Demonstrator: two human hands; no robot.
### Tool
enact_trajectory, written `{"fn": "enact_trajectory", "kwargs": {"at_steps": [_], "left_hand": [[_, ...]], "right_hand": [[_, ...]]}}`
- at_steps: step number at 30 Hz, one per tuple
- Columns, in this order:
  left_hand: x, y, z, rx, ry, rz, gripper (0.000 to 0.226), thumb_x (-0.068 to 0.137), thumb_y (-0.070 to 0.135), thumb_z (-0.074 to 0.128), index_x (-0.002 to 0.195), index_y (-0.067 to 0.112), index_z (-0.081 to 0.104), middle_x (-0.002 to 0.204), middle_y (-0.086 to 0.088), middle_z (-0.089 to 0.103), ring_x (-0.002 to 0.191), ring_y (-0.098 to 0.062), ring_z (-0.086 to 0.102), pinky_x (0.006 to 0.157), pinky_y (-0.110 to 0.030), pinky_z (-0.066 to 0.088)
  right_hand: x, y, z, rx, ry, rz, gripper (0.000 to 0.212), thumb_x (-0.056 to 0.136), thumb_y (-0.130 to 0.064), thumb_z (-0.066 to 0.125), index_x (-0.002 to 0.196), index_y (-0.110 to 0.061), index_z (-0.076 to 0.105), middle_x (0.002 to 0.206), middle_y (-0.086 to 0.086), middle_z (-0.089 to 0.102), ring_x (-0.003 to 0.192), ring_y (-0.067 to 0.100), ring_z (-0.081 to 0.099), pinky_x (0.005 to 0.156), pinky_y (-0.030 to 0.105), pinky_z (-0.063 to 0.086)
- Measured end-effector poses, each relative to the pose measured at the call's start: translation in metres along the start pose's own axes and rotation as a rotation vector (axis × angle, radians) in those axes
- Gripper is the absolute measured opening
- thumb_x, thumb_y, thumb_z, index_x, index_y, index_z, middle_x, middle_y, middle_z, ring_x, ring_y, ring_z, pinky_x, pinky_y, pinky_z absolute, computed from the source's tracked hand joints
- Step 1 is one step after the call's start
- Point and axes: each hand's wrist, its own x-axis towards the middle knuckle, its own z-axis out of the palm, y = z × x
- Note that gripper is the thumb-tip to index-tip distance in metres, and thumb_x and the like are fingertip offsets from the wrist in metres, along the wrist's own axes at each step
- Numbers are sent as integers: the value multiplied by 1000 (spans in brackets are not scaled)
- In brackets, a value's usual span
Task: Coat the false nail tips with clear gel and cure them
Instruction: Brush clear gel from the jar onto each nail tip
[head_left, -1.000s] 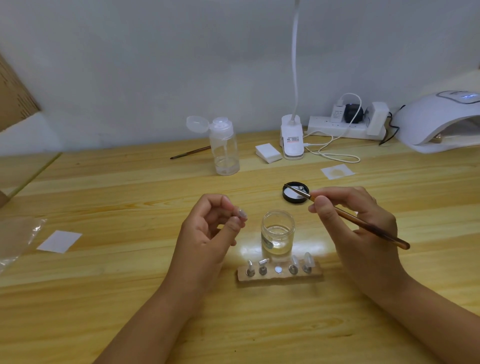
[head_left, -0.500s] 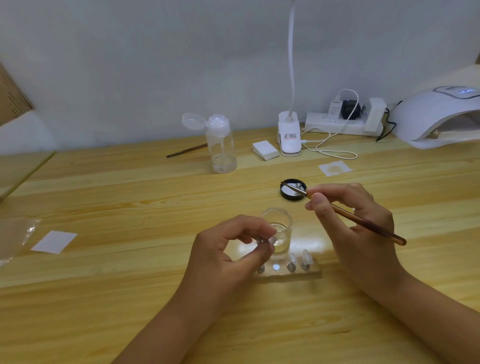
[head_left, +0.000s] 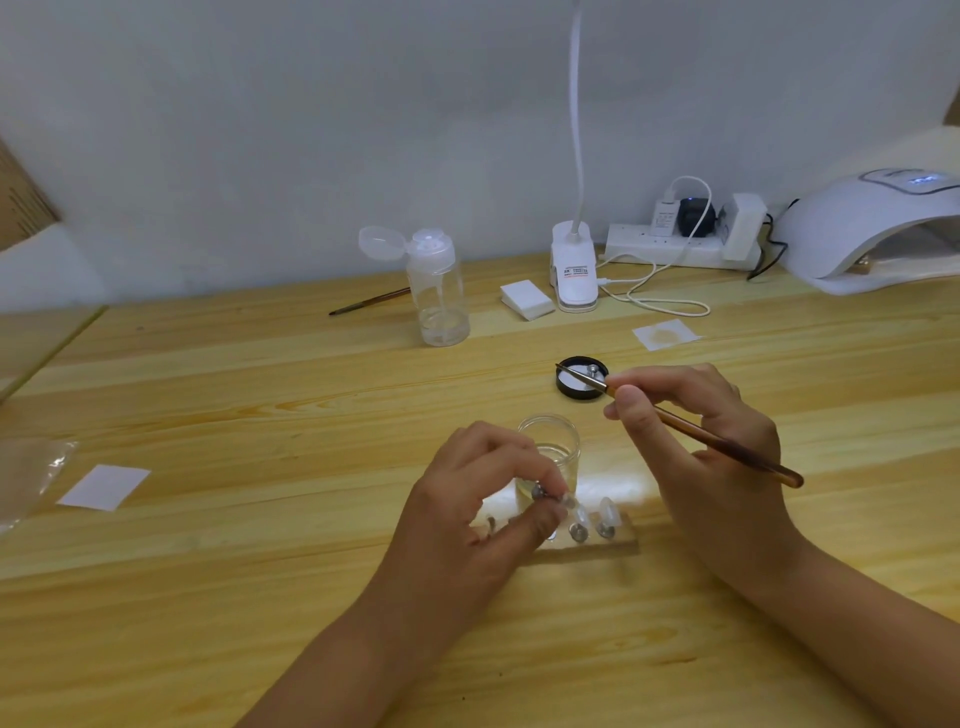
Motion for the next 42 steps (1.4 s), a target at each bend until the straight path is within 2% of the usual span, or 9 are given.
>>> {"fn": "enact_trajectory", "kwargs": {"at_steps": [4, 7, 12, 24, 31, 35, 37, 40, 42], "left_hand": [[0, -1, 0, 172, -12, 94, 5, 86, 24, 70, 86, 27, 65, 90, 19, 63, 95, -6, 59, 88, -27, 37], [-2, -2, 3, 284, -33, 159, 3, 87, 30, 63, 87, 27, 64, 91, 20, 64, 93, -1, 59, 90, -26, 34], [-2, -8, 7, 357, -56, 129, 6, 82, 33, 66, 85, 28, 68, 93, 17, 63, 92, -5, 57, 85, -23, 32], [-1, -10, 2, 357, -141, 27, 7, 80, 28, 69, 85, 31, 66, 89, 21, 64, 94, 1, 57, 91, -22, 29], [0, -12, -1, 340, -201, -12, 9, 81, 41, 59, 84, 33, 62, 84, 20, 63, 90, -1, 56, 90, -21, 29], [1, -14, -6, 375, -218, -32, 12, 80, 42, 66, 87, 33, 64, 88, 19, 64, 94, -3, 56, 93, -22, 31], [2, -13, -9, 387, -224, -47, 16, 77, 46, 67, 88, 34, 65, 88, 20, 64, 95, -3, 56, 92, -21, 31], [2, -14, -17, 400, -229, -80, 22, 71, 52, 64, 87, 37, 63, 90, 23, 62, 97, -3, 55, 93, -18, 27], [3, -15, -22, 392, -233, -106, 21, 68, 52, 61, 85, 39, 61, 94, 24, 61, 101, -3, 55, 96, -18, 24]], "right_hand": [[0, 1, 0, -11, 0, -2, 17, 90, -40, 58, 94, -29, 70, 88, -11, 71, 97, 10, 63, 90, 44, 44], [0, 1, 0, -17, 0, -2, 19, 90, -40, 57, 93, -27, 71, 88, -11, 71, 96, 11, 63, 90, 44, 44], [0, 0, 0, -15, 0, 8, 18, 90, -41, 57, 94, -28, 70, 88, -10, 71, 97, 10, 63, 90, 43, 44], [0, 0, 0, -15, -16, 5, 18, 90, -41, 57, 94, -28, 70, 88, -10, 71, 97, 10, 63, 92, 38, 43], [-1, 0, -1, -30, -26, 3, 20, 90, -40, 57, 96, -27, 71, 88, -9, 71, 98, 9, 63, 91, 37, 42], [-1, 0, -1, -33, -33, -6, 17, 91, -34, 63, 97, -22, 73, 90, -9, 71, 98, 10, 63, 90, 41, 45], [-2, 0, -1, -15, -37, 4, 12, 88, -25, 67, 98, -20, 74, 94, -8, 70, 100, 12, 63, 90, 35, 47], [-2, -2, -1, 20, -58, 16, 14, 86, -17, 72, 99, -19, 75, 99, -11, 69, 103, 12, 62, 89, 17, 43], [-2, -3, -1, 26, -80, 11, 17, 85, -15, 74, 101, -19, 74, 101, -16, 68, 105, 9, 61, 89, 10, 40]]}}
